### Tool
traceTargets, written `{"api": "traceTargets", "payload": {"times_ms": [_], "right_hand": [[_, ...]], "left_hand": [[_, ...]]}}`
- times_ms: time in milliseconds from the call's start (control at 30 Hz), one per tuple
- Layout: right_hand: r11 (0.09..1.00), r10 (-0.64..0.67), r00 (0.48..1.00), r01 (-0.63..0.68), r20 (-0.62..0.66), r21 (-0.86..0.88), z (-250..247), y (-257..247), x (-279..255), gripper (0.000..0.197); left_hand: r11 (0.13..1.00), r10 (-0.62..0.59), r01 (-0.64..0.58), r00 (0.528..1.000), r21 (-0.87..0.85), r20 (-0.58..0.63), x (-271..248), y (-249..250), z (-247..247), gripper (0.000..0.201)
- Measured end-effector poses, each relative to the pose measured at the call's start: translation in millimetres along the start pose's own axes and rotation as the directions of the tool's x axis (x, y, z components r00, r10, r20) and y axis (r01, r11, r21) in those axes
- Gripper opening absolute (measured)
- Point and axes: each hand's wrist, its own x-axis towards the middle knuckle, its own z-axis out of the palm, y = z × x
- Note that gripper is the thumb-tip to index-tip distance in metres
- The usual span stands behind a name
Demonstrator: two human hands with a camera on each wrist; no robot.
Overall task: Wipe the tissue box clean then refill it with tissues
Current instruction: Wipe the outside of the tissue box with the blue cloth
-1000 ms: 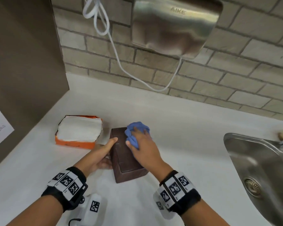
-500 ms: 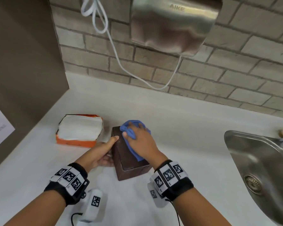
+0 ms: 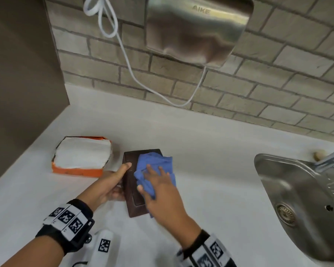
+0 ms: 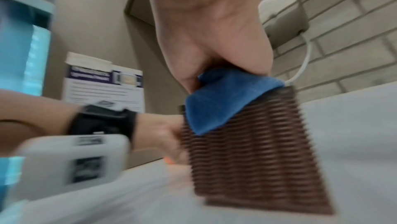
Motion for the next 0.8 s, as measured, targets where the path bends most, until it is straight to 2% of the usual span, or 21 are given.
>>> {"api": "traceTargets", "payload": {"times_ms": [100, 200, 300, 367, 400, 433, 500, 533, 567, 600, 667, 733, 800], "right_hand": [[0.992, -0.127, 0.992, 0.127, 0.027, -0.001, 15, -12, -24, 0.046], [0.98, -0.2, 0.98, 0.2, -0.004, 0.022, 12, 2, -31, 0.044], [0.99, -0.118, 0.992, 0.122, -0.054, 0.07, -9, 27, -27, 0.042], [0.962, 0.054, 0.998, -0.04, -0.042, 0.27, -27, 42, -23, 0.038], [0.89, 0.156, 0.988, -0.137, -0.007, 0.436, -39, 48, -21, 0.034], [0.771, 0.224, 0.974, -0.199, 0.035, 0.604, -51, 54, -19, 0.032], [0.542, 0.275, 0.96, -0.198, 0.05, 0.817, -76, 68, -19, 0.034], [0.485, 0.296, 0.955, -0.181, 0.035, 0.856, -89, 76, -20, 0.043], [0.473, 0.315, 0.949, -0.164, 0.008, 0.865, -101, 82, -21, 0.056], [0.519, 0.34, 0.94, -0.162, -0.029, 0.839, -110, 90, -23, 0.063], [0.673, 0.344, 0.935, -0.185, -0.082, 0.716, -121, 103, -21, 0.052], [0.862, 0.329, 0.93, -0.225, -0.162, 0.454, -118, 114, -13, 0.039], [0.949, 0.301, 0.939, -0.277, -0.168, 0.151, -98, 129, 0, 0.038]], "left_hand": [[0.999, -0.011, 0.011, 1.0, -0.04, 0.007, 6, -1, -4, 0.054], [1.0, 0.0, 0.001, 1.0, -0.018, 0.027, 6, -3, -6, 0.056], [1.0, -0.012, 0.012, 0.999, -0.013, 0.045, 6, -3, -4, 0.049], [0.999, -0.017, 0.019, 0.998, -0.035, 0.057, 7, -3, -5, 0.048], [0.999, -0.016, 0.019, 0.998, -0.043, 0.065, 7, -3, -5, 0.049], [0.999, -0.018, 0.021, 0.997, -0.049, 0.071, 6, -2, -6, 0.048], [0.999, -0.02, 0.024, 0.997, -0.048, 0.074, 5, -2, -7, 0.045], [0.999, -0.021, 0.024, 0.997, -0.041, 0.073, 4, -2, -7, 0.044], [0.999, -0.023, 0.025, 0.997, -0.036, 0.071, 1, 0, -6, 0.044], [0.999, -0.024, 0.027, 0.997, -0.035, 0.07, 0, 0, -6, 0.043], [0.999, -0.029, 0.031, 0.997, -0.036, 0.071, -1, 1, -5, 0.042], [0.999, -0.028, 0.031, 0.997, -0.03, 0.074, -2, 1, -5, 0.042], [0.999, -0.027, 0.029, 0.996, -0.021, 0.082, -2, 1, -6, 0.042]]}}
